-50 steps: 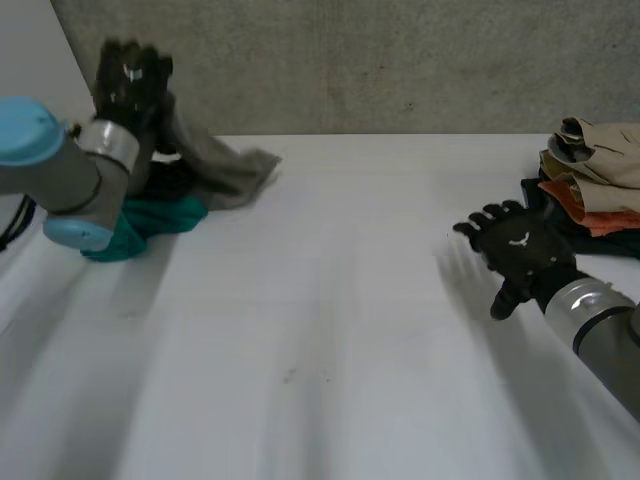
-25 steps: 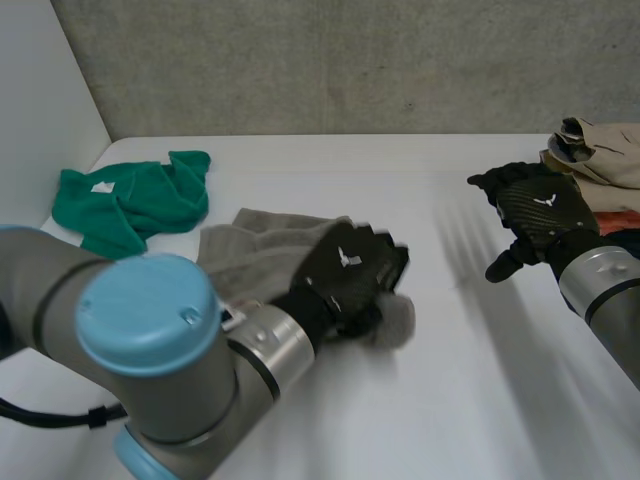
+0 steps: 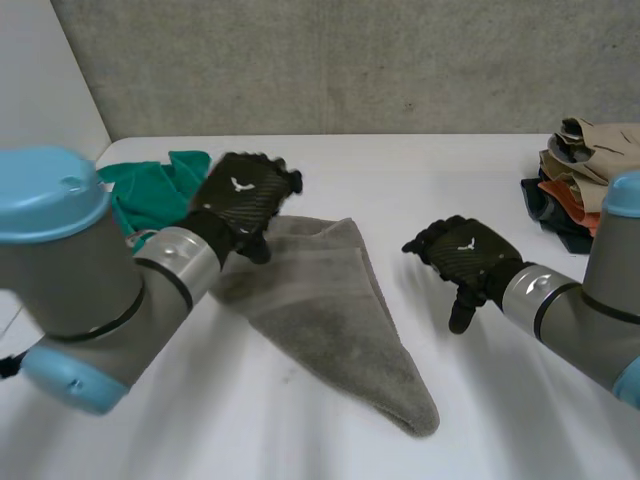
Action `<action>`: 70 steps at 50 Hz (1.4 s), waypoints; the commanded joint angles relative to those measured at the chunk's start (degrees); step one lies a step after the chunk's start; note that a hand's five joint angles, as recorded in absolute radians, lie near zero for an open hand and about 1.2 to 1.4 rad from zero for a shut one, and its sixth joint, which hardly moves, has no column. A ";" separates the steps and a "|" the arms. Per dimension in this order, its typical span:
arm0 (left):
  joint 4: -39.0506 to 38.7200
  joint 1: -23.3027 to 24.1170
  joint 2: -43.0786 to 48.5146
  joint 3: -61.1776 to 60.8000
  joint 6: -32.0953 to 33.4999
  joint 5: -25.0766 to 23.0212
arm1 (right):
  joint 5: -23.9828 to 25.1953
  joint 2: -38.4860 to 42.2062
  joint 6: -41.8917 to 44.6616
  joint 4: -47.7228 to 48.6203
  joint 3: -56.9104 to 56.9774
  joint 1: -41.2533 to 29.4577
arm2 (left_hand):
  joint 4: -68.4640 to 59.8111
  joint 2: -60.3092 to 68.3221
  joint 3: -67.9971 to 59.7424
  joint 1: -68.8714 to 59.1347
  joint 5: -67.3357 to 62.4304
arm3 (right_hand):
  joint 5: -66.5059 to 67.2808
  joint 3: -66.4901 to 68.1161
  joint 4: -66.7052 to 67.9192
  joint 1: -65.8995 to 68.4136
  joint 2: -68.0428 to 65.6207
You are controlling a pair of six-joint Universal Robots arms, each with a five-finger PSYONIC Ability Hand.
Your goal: Fold the laundry.
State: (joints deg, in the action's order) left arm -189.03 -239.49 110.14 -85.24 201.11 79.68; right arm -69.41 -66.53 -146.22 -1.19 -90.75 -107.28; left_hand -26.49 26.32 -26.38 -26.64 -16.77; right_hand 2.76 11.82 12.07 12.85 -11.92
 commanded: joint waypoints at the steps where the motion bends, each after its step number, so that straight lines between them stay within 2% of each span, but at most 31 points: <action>1: 2.61 -0.71 13.33 9.21 8.85 -11.30 | -2.13 -2.55 -0.38 2.86 -4.78 -0.47 | -5.93 6.10 -6.04 -5.78 -5.65 | -2.76 -1.82 -2.07 -2.85 1.92; 8: 9.37 0.78 24.67 20.19 10.96 -12.00 | -4.95 -4.05 -0.38 4.97 -8.73 0.41 | -6.76 6.93 -6.87 -6.61 -6.48 | -2.76 -1.82 -2.07 -2.85 1.92; 10: 11.04 1.05 26.70 22.30 11.75 -11.92 | -4.94 -4.14 -0.30 4.97 -9.35 0.49 | -13.12 13.29 -13.24 -12.98 -12.84 | -2.76 -1.82 -2.07 -2.85 1.92; 13: 13.42 1.57 29.43 25.12 14.04 -11.39 | -4.77 -4.40 -0.21 5.14 -10.41 0.49 | -29.60 29.77 -29.72 -29.46 -29.32 | -2.76 -1.82 -2.07 -2.85 1.92; 15: 14.03 2.27 29.70 25.48 16.05 -11.21 | -4.68 -4.40 -0.12 5.41 -10.85 0.49 | -34.67 34.84 -34.79 -34.52 -34.39 | -2.76 -1.82 -2.07 -2.85 1.92; 20: 14.39 2.45 29.78 25.39 18.52 -11.12 | -4.68 -4.31 -0.03 6.55 -10.23 0.67 | -34.03 34.19 -34.14 -33.88 -33.74 | -2.76 -1.82 -2.07 -2.85 1.92; 21: 14.39 2.45 29.87 25.39 18.61 -11.12 | -4.68 -4.31 -0.03 6.72 -10.06 0.67 | -32.35 32.52 -32.47 -32.21 -32.07 | -2.76 -1.82 -2.07 -2.85 1.92; 23: 14.39 2.45 29.78 25.04 18.88 -11.21 | -4.68 -4.31 0.05 6.73 -9.88 1.02 | -17.93 18.10 -18.04 -17.78 -17.65 | -2.76 -1.82 -2.07 -2.85 1.92; 26: 14.48 2.54 29.70 24.86 18.88 -11.12 | -4.68 -4.31 0.05 6.81 -9.88 1.20 | -16.68 16.85 -16.80 -16.54 -16.40 | -2.76 -1.82 -2.07 -2.85 1.92; 28: 14.39 2.45 29.61 24.95 18.79 -10.95 | -4.68 -4.31 -0.03 6.81 -9.88 1.37 | -25.38 25.55 -25.49 -25.23 -25.10 | -2.76 -1.82 -2.07 -2.85 1.92; 29: 14.39 2.45 29.52 25.12 18.79 -10.69 | -4.68 -4.31 -0.03 6.90 -9.88 1.37 | -45.26 45.43 -45.37 -45.11 -44.97 | -2.76 -1.82 -2.07 -2.85 1.92; 30: 14.39 2.54 29.52 25.21 18.79 -10.51 | -4.68 -4.31 -0.03 6.99 -9.88 1.37 | -53.43 53.60 -53.54 -53.28 -53.14 | -2.76 -1.82 -2.07 -2.85 1.92; 32: 14.04 2.89 29.43 25.21 18.79 -9.37 | -4.68 -4.31 0.05 7.08 -9.88 1.37 | -53.51 53.68 -53.62 -53.36 -53.23 | -2.76 -1.82 -2.07 -2.85 1.92; 37: 12.46 5.26 24.71 25.39 18.09 0.54 | -4.68 -4.31 -0.03 7.52 -9.62 1.55 | -53.51 53.68 -53.62 -53.36 -53.23 | -2.76 -1.82 -2.07 -2.85 1.92; 39: 11.14 5.53 21.54 24.69 18.00 2.49 | -4.68 -4.31 -0.12 7.60 -9.27 1.81 | -53.51 53.68 -53.62 -53.36 -53.23 | -2.76 -1.82 -2.07 -2.85 1.92; 47: 8.15 5.62 6.16 18.37 14.93 3.11 | -2.93 -3.61 -0.38 6.73 -3.48 1.99 | -53.51 53.68 -53.62 -53.36 -53.23 | -2.76 -1.82 -2.07 -2.85 1.92; 50: 8.06 5.62 0.71 15.73 13.61 3.29 | -0.12 -1.42 -1.35 5.59 0.30 2.08 | -53.51 53.68 -53.62 -53.36 -53.23 | -2.76 -1.82 -2.07 -2.85 1.92; 54: 7.88 5.35 -4.57 13.70 12.38 3.55 | 2.52 2.62 -6.43 3.83 5.40 1.37 | -53.51 53.68 -53.62 -53.36 -53.23 | -2.76 -1.82 -2.07 -2.85 1.92; 58: 7.97 5.35 -7.39 12.73 10.44 3.90 | 3.40 6.66 -16.01 3.74 9.97 0.67 | -53.51 53.68 -53.62 -53.36 -53.23 | -2.76 -1.82 -2.07 -2.85 1.92; 63: 7.88 5.27 -9.41 12.29 8.42 4.52 | 5.85 13.51 -30.23 3.83 15.42 -6.51 | -53.51 53.68 -53.62 -53.36 -53.23 | -2.76 -1.82 -2.07 -2.85 1.92; 68: 7.18 5.27 -9.94 13.35 7.98 7.59 | 8.85 19.06 -37.47 3.56 18.68 -11.80 | -53.51 53.68 -53.62 -53.36 -53.23 | -2.76 -1.82 -2.07 -2.85 1.92; 69: 6.92 5.27 -10.03 13.61 7.98 8.21 | 9.29 19.50 -38.26 3.56 19.12 -12.24 | -53.51 53.68 -53.62 -53.36 -53.23 | 1.12 2.06 1.82 1.04 -1.97; 70: 6.31 5.27 -10.20 14.05 8.06 9.26 | 9.38 19.77 -39.31 3.56 19.90 -12.51 | -53.51 53.68 -53.62 -53.36 -53.23 | 31.67 32.60 32.36 31.58 -32.51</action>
State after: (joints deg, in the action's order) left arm -181.39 -234.19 100.28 -72.69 209.35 85.34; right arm -62.33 -50.92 -178.88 2.51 -74.03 -115.40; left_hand -68.54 68.54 -68.01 -63.31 -55.21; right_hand 2.76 11.86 12.07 12.85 -11.94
